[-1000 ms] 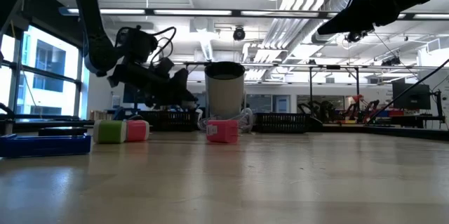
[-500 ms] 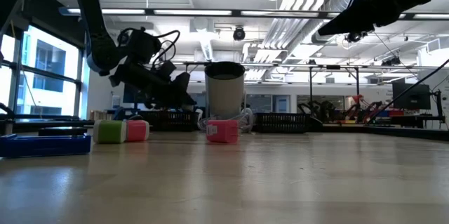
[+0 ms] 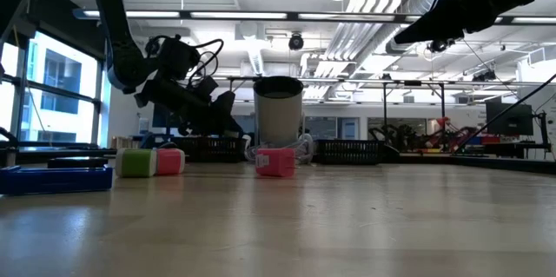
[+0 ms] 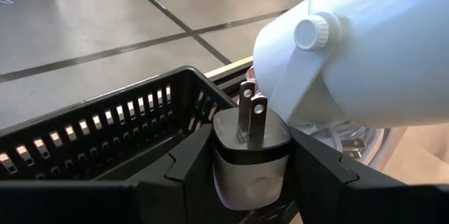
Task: Pick & Place Office items
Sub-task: Put the white charger adapter into the left black basket
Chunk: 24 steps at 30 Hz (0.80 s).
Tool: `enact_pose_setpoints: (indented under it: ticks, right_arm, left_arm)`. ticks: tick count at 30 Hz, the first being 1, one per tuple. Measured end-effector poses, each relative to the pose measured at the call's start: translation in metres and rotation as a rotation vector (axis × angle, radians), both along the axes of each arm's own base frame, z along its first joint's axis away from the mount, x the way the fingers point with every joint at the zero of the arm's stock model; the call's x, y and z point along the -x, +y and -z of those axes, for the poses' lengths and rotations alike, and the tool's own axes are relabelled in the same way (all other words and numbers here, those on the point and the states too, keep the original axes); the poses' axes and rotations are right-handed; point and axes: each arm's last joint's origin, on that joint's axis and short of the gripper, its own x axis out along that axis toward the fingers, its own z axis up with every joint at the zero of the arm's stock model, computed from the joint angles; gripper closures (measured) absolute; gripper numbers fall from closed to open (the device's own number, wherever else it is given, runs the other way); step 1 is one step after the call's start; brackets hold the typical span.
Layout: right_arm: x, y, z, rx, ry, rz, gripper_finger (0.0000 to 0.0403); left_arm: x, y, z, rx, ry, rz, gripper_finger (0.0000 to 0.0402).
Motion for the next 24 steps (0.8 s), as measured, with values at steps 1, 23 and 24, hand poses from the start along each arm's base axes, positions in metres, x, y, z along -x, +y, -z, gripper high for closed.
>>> enact_pose_setpoints:
  ticks: [1,23,24]
  right_arm:
    - [0.0,0.0,0.0,0.0,0.0,0.0,0.0137]
    - [0.0004,-0.0002,0.0011,0.001,0.008,0.001,0.0137]
    - [0.0004,-0.0002,0.0011,0.001,0.008,0.001,0.0137]
  left_arm:
    - [0.0,0.0,0.0,0.0,0.0,0.0,0.0246]
    - [-0.001,-0.0009,-0.0008,-0.002,-0.009,0.046,0.0243]
    - [-0.001,-0.0009,-0.0008,-0.002,-0.01,0.046,0.0242]
